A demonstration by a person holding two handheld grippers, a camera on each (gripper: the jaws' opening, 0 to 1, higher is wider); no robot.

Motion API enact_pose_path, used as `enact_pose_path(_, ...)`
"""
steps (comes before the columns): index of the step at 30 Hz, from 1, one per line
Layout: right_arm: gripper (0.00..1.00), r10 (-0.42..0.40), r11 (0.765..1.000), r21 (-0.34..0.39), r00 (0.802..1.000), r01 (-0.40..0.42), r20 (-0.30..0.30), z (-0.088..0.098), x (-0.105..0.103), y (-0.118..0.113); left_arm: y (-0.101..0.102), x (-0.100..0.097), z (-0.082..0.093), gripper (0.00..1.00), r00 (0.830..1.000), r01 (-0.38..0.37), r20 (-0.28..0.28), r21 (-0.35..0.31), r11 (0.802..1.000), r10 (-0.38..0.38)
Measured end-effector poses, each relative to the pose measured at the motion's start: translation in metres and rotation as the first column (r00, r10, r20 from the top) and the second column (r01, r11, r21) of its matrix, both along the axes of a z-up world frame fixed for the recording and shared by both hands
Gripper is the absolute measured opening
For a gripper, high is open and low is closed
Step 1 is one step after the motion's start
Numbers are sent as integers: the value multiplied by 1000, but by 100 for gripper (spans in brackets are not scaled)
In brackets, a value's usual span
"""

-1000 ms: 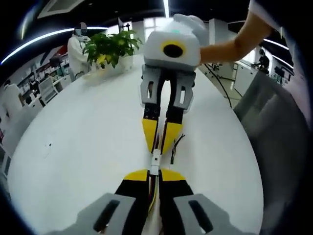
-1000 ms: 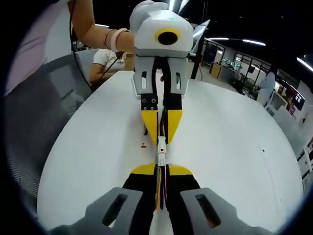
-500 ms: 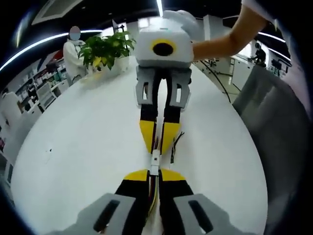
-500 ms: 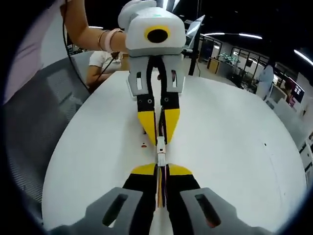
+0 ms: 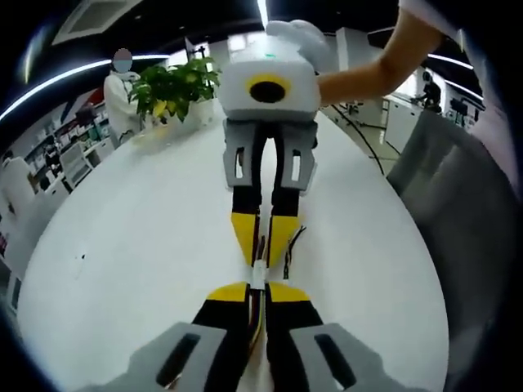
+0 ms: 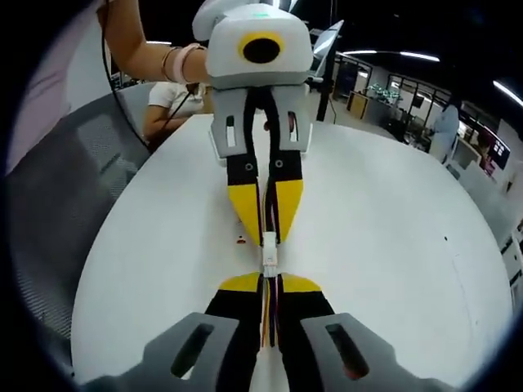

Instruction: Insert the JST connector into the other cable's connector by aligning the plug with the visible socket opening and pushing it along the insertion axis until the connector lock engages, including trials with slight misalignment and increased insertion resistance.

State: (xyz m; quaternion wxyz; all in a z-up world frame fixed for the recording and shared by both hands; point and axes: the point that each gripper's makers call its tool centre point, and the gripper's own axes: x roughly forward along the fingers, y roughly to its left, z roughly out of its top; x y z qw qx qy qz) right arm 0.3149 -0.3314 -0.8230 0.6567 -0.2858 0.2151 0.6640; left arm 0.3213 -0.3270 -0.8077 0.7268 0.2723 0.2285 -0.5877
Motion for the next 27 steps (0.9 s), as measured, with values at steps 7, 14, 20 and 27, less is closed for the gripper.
enact_pose_path(7,2,-18,1000,20,1000,18,-1,4,3,0,1,3,4,0,999,-40,-16,-46,998,40)
enact_pose_path(14,1,-30,999,45,1000,30,-5,8,6,1,1,5,9,0,999,-37,10,-57,998,38)
enact_pose_path(20,1,-27,998,54,1000,28,-5,12,6,-2,-1,6,9,0,999,-22,28,-55,998,24)
enact_pose_path(27,1,-30,998,54,1000,31,-4,12,8,-2,-1,7,7,0,999,-23,29,-56,998,25)
